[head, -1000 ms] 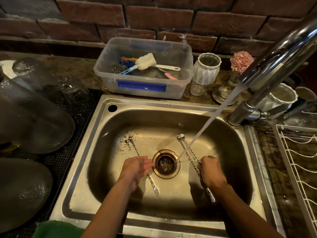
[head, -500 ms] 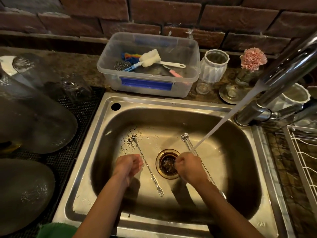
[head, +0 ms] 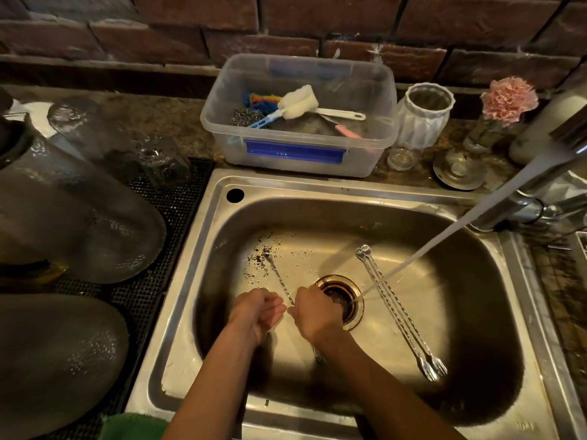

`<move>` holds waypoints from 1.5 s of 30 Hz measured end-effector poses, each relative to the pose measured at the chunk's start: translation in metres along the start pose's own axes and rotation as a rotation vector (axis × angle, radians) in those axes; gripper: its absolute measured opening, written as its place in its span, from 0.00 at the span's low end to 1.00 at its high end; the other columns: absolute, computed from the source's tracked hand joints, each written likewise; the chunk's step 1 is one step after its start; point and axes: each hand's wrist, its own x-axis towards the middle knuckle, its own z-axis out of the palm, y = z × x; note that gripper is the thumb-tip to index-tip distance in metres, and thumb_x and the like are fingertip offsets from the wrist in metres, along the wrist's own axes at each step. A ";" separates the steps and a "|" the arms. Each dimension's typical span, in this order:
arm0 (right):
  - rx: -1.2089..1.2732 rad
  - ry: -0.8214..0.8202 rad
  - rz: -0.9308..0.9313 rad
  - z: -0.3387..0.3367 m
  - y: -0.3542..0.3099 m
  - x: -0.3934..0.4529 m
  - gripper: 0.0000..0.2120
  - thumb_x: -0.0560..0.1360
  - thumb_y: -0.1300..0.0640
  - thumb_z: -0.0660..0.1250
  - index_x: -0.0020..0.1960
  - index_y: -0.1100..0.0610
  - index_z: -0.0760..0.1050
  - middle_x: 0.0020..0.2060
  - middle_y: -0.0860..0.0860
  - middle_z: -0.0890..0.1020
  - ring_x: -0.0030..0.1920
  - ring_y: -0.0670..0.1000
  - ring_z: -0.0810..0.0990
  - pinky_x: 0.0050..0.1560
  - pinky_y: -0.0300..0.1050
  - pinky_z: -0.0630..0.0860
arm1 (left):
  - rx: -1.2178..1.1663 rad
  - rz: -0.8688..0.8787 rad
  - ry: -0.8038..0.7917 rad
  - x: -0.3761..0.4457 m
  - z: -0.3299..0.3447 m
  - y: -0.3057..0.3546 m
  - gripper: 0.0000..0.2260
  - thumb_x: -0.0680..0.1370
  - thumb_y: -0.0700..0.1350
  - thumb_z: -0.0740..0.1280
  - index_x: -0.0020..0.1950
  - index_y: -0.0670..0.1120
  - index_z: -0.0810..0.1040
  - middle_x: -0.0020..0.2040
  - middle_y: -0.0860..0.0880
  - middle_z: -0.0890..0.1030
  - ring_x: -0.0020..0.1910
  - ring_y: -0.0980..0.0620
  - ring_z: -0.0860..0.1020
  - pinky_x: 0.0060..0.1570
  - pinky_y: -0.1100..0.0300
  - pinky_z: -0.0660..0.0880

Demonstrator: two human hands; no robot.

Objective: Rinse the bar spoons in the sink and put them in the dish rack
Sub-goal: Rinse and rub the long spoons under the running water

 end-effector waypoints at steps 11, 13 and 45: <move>0.700 -0.059 0.104 -0.005 0.017 -0.012 0.06 0.79 0.56 0.67 0.46 0.57 0.72 0.41 0.58 0.85 0.31 0.52 0.84 0.39 0.51 0.84 | -0.128 0.089 -0.060 -0.003 0.011 -0.004 0.07 0.80 0.34 0.65 0.57 0.34 0.78 0.46 0.38 0.82 0.47 0.45 0.82 0.52 0.54 0.80; 0.829 -0.076 0.122 -0.008 0.023 -0.017 0.07 0.78 0.58 0.68 0.45 0.57 0.71 0.36 0.56 0.84 0.26 0.51 0.83 0.34 0.50 0.83 | -0.139 0.091 -0.118 -0.006 0.018 -0.004 0.07 0.80 0.33 0.65 0.57 0.34 0.77 0.44 0.38 0.81 0.43 0.45 0.81 0.53 0.52 0.79; 1.771 -0.221 0.176 -0.090 0.116 -0.134 0.10 0.79 0.66 0.64 0.54 0.70 0.81 0.45 0.63 0.86 0.34 0.53 0.86 0.29 0.40 0.82 | -0.388 0.137 -0.705 -0.096 0.117 -0.039 0.14 0.84 0.35 0.56 0.64 0.29 0.74 0.57 0.33 0.82 0.53 0.39 0.85 0.46 0.53 0.83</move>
